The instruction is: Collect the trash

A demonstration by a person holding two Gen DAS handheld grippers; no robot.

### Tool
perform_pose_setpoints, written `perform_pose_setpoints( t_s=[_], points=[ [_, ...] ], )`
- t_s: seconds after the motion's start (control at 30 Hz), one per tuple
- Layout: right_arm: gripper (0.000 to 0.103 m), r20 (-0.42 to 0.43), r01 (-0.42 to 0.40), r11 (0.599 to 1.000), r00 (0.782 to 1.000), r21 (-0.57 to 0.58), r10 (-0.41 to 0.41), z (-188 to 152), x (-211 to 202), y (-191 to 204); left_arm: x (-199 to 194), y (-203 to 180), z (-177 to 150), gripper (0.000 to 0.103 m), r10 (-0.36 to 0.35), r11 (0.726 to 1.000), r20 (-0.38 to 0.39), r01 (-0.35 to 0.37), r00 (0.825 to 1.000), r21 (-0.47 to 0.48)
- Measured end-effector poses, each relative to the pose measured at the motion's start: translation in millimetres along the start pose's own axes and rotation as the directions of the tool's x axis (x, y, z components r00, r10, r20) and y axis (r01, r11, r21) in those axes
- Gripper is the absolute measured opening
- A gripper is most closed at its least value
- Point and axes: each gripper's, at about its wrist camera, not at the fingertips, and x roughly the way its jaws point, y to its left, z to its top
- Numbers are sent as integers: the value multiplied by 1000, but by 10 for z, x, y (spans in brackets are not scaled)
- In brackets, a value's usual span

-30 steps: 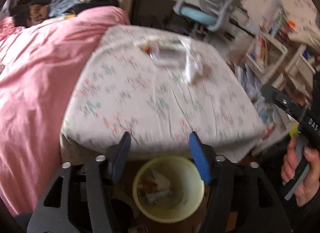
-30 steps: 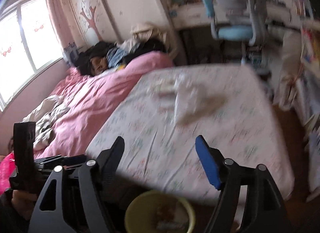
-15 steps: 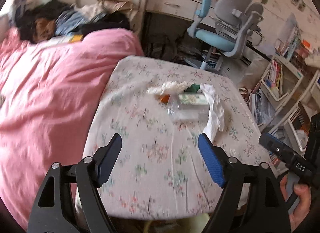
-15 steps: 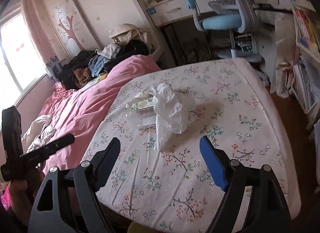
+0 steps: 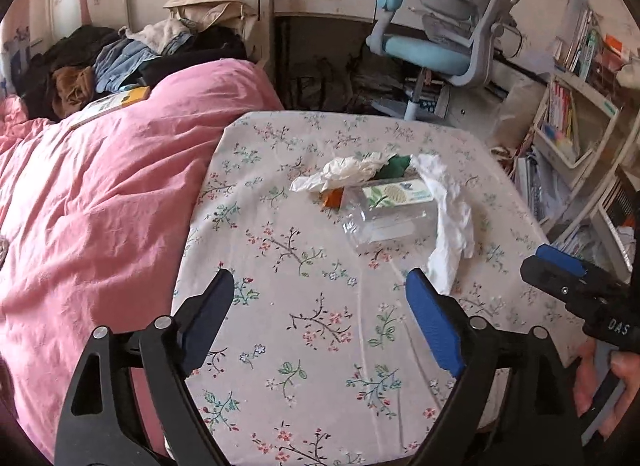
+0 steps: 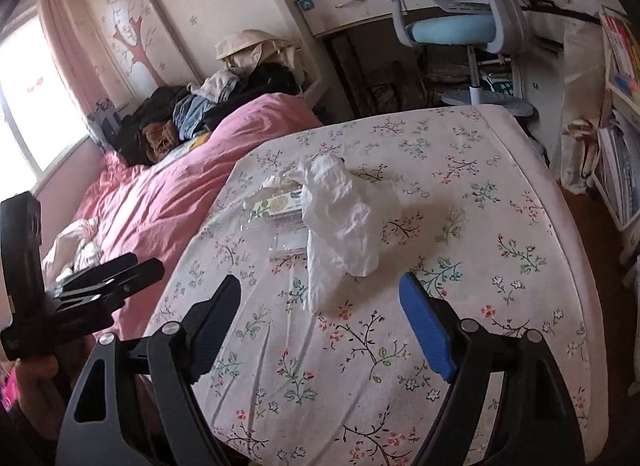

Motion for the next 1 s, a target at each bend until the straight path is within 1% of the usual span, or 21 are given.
perform_pose_setpoints(
  t_s=[0.13,0.27,0.57,1.0],
  points=[
    [78,-10,-1,1000,1000,-17,0,-15,13,27,46,53,0,84,12,1000,-14,-12,1000,-21],
    [79,-11,-2,1000,1000,-26,1,-21,10,39,66,85,-11,84,8,999,-19,-9,1000,-41],
    [79,-12,-7,1000,1000,-22,6,-24,-19,21,115,42,-41,84,23,999,-30,-23,999,-25],
    [79,-28,-1,999,1000,-32,0,-46,25,39,117,45,-44,85,23,999,-30,-24,999,-23]
  ],
)
